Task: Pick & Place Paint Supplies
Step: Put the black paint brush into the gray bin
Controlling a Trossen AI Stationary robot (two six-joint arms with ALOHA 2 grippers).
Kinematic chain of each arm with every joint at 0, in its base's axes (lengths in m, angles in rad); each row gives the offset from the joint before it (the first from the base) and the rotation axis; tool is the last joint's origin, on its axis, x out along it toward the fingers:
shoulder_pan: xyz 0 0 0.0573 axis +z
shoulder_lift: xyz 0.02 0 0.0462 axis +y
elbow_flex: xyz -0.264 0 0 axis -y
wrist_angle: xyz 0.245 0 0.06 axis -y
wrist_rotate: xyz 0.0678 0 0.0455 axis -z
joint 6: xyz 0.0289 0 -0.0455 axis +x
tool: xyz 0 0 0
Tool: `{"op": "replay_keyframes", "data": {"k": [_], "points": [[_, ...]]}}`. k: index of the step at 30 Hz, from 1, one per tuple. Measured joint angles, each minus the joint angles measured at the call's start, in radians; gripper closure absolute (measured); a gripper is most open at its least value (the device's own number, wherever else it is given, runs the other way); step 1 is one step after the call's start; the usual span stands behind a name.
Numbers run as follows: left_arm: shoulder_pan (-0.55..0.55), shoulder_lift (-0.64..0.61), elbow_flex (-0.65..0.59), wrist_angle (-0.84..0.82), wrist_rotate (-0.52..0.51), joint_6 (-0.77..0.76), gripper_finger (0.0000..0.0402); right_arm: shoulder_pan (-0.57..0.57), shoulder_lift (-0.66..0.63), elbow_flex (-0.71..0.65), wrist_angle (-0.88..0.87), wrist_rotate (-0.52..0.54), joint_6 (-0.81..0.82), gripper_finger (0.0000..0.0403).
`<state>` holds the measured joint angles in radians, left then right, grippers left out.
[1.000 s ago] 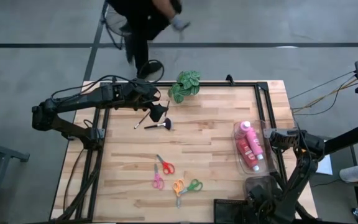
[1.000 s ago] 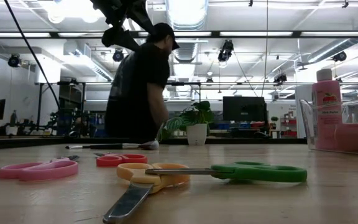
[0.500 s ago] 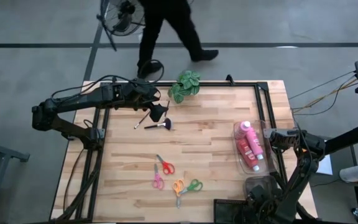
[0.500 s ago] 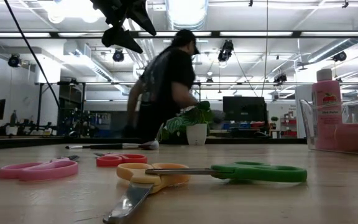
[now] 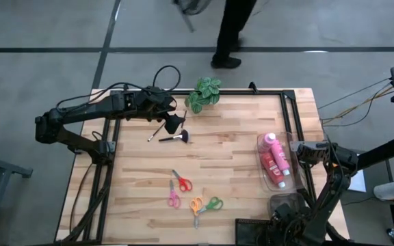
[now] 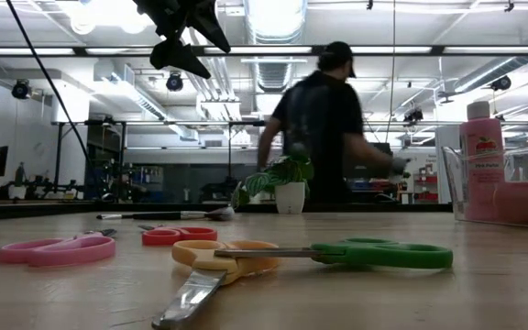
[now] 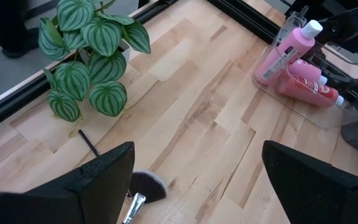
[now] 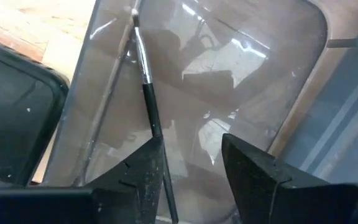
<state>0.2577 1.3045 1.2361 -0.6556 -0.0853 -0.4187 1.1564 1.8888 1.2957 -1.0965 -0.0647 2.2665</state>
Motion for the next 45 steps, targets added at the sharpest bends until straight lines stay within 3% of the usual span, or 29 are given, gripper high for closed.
{"op": "replay_keyframes", "data": {"k": [16, 24, 31, 35, 37, 41, 45], "points": [[0.0, 0.0, 0.0, 0.0, 0.0, 0.0, 0.0045, -0.002, -0.221, 0.019, -0.175, 0.02, -0.161, 0.0241], [-0.001, 0.0, 0.0, 0.0, 0.0, 0.0, 0.0045, -0.004, -0.39, 0.019, -0.286, 0.342, -0.23, 0.0241], [-0.001, 0.0, 0.0, 0.0, 0.0, 0.0, 0.0045, -0.007, -0.548, 0.017, -0.411, 0.786, -0.268, 0.0241], [-0.001, 0.0, 0.0, 0.0, 0.0, 0.0, 0.0045, -0.047, -0.646, 0.015, -0.418, 1.038, -0.41, 0.0241], [0.0, 0.0, 0.0, 0.0, 0.0, 0.0, 0.0045, -0.086, -0.689, 0.014, -0.417, 1.096, -0.522, 0.0241], [0.0, 0.0, 0.0, 0.0, 0.0, 0.0, 0.0045, -0.205, -0.768, 0.013, -0.386, 1.112, -0.724, 0.0241], [0.0, 0.0, 0.0, 0.0, 0.0, 0.0, 0.0045, -0.334, -0.832, 0.009, -0.225, 1.115, -1.05, 0.0241]]}}
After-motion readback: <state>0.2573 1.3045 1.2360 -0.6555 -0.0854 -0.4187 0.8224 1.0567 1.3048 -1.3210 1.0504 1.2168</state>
